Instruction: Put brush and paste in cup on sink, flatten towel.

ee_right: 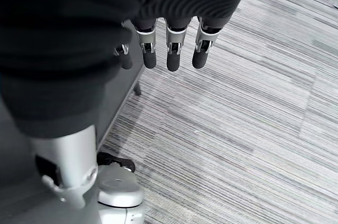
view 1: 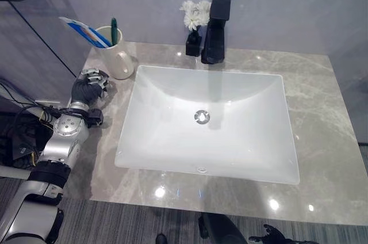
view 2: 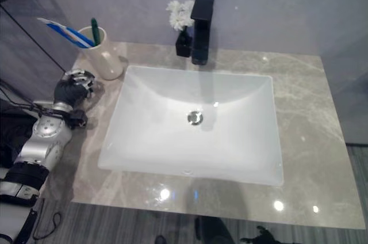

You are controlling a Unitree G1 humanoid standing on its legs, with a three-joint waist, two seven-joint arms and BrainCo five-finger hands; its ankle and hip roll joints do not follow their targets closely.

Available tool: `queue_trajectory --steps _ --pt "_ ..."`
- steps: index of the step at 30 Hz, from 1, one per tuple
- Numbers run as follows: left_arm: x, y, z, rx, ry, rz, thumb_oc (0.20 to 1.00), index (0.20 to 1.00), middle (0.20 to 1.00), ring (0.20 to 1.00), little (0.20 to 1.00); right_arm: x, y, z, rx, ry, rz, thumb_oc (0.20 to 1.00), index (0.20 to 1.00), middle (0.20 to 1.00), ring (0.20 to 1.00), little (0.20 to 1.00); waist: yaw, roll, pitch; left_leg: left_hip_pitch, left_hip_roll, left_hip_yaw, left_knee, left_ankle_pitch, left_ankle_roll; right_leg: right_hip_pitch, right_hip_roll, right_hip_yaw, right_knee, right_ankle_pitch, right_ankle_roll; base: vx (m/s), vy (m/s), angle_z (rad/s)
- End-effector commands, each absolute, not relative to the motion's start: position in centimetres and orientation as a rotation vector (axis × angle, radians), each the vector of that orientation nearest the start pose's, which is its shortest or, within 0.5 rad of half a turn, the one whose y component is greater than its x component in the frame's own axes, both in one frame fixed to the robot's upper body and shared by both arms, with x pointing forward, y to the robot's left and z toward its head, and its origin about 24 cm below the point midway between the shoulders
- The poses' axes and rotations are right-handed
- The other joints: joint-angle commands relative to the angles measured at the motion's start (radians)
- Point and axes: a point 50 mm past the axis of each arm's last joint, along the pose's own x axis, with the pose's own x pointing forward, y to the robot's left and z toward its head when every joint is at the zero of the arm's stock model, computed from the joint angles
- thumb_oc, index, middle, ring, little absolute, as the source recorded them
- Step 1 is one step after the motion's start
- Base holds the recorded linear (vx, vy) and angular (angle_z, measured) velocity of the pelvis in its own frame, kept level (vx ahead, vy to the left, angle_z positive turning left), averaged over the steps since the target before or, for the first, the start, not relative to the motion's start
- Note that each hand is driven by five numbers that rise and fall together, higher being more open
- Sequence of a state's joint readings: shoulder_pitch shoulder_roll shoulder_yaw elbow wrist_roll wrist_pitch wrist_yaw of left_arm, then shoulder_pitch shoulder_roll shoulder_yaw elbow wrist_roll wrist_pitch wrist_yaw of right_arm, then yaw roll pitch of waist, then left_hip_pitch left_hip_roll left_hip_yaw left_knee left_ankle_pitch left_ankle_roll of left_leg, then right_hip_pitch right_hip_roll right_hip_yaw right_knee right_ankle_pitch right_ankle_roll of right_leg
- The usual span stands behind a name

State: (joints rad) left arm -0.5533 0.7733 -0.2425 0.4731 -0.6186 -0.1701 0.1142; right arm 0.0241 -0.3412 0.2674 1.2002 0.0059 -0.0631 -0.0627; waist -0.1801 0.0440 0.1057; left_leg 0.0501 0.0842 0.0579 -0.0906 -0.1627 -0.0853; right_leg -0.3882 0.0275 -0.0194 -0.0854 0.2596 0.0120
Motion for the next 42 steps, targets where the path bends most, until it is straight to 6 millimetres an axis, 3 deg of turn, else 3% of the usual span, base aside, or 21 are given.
queue_trajectory --steps 1,5,9,16,42 --pt "34.4 28.8 17.4 0.189 -0.261 0.195 0.200 0.200 0.200 0.200 0.200 8.8 -26.1 -15.2 -0.484 1.180 -0.019 1.000 1.000 1.000 1.000 1.000 -0.008 -0.016 -0.003 0.026 -0.053 0.012 0.003 0.077 0.026 -0.006 -0.068 0.050 0.068 -0.054 0.124 0.05 0.001 -0.14" --pt "35.0 28.8 16.6 0.200 -0.222 0.228 0.200 0.200 0.200 0.200 0.200 8.4 -26.1 -15.3 -0.480 1.186 -0.020 1.000 1.000 1.000 1.000 1.000 -0.021 -0.013 -0.020 0.033 -0.048 0.016 0.003 0.078 0.021 -0.006 -0.062 0.049 0.064 -0.058 0.124 0.05 0.001 -0.03" --pt "36.0 28.6 17.0 0.206 -0.213 0.253 0.200 0.200 0.200 0.200 0.200 8.3 -25.8 -15.4 -0.476 1.183 0.003 1.000 1.000 1.000 1.000 1.000 -0.034 -0.011 -0.030 0.037 -0.044 0.023 0.003 0.084 0.015 -0.006 -0.055 0.050 0.056 -0.058 0.122 0.03 -0.006 0.01" --pt "37.0 28.6 18.4 0.199 -0.231 0.289 0.200 0.200 0.200 0.200 0.200 8.7 -25.7 -15.3 -0.472 1.173 0.003 1.000 1.000 1.000 1.000 1.000 -0.043 -0.007 -0.028 0.032 -0.038 0.032 0.003 0.098 0.007 -0.014 -0.045 0.054 0.048 -0.057 0.119 0.00 -0.004 -0.03" --pt "39.6 25.5 22.6 0.245 -0.310 0.281 0.200 0.200 0.200 0.200 0.200 10.0 -25.7 -14.9 -0.445 1.119 -0.044 1.000 1.000 1.000 1.000 1.000 -0.084 0.028 -0.018 -0.001 -0.020 0.047 0.003 0.156 -0.022 -0.057 -0.014 0.055 0.056 -0.078 0.102 0.01 -0.005 -0.03"
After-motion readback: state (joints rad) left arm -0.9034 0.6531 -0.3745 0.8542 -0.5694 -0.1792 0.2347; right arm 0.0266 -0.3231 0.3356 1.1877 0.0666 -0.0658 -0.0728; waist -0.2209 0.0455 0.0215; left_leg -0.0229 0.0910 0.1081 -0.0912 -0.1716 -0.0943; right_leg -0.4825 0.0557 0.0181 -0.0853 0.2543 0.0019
